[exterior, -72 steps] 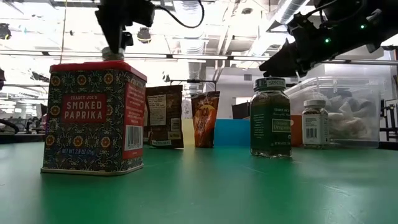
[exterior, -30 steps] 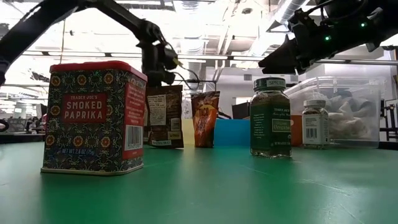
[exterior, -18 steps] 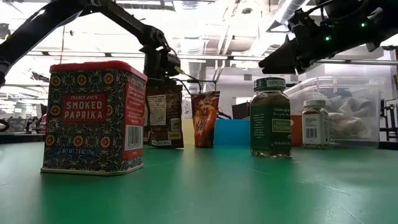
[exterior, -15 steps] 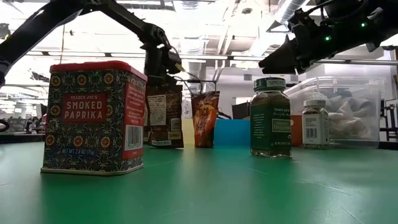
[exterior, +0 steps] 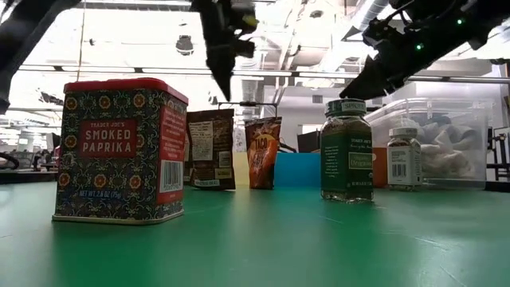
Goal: Sort spices by type
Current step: Put the top brown seasoning pack into the yellow bin
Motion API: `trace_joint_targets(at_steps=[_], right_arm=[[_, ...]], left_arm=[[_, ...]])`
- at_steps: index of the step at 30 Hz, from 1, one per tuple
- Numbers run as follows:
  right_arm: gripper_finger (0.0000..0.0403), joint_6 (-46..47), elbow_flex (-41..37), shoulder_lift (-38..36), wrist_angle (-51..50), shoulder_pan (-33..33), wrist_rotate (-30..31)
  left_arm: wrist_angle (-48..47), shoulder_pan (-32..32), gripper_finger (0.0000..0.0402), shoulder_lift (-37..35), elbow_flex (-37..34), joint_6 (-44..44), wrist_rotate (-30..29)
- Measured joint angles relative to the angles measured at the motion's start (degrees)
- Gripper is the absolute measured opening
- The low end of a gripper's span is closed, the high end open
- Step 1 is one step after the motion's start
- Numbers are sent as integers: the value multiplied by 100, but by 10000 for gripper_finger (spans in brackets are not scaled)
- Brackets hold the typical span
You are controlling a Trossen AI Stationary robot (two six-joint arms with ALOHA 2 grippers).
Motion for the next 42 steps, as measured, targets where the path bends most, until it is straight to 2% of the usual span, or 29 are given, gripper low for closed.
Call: trace_joint_targets(at_steps=[6,10,16,20,27,31,34,36,42], right_arm=[[301,142,6,-341,-769,-141,28],[301,194,-69,-685,-1022,-104,427],[301,168,-592,-1457,-860,-13,603],[301,166,-728,-1851,-778,24,608],[301,159,-726,-2054,-742,337,599],[301,144,-726,-2054,-735,438,599],[301,146,-726,-2054,-723,471,599],[301,146,-726,-2054,-652,470,599],[301,51,-726,-2049,-117,473,599]], left_arm=[[-94,-1136,290,-20,-9,-448,10],[-173,-1519,290,-134,-11,-1023,126],[-898,-2000,290,-145,-13,-1772,-14],[-1073,-2153,290,-151,-13,-1857,-706],[-1190,-1741,290,-155,-88,-1855,-743],[-376,-1664,290,-468,-906,-1710,-613],[449,-1627,290,-1076,-1963,-1550,-643],[736,-1523,290,-1513,-2517,-1542,-861],[1179,-1076,290,-2415,-3409,-1572,-843]])
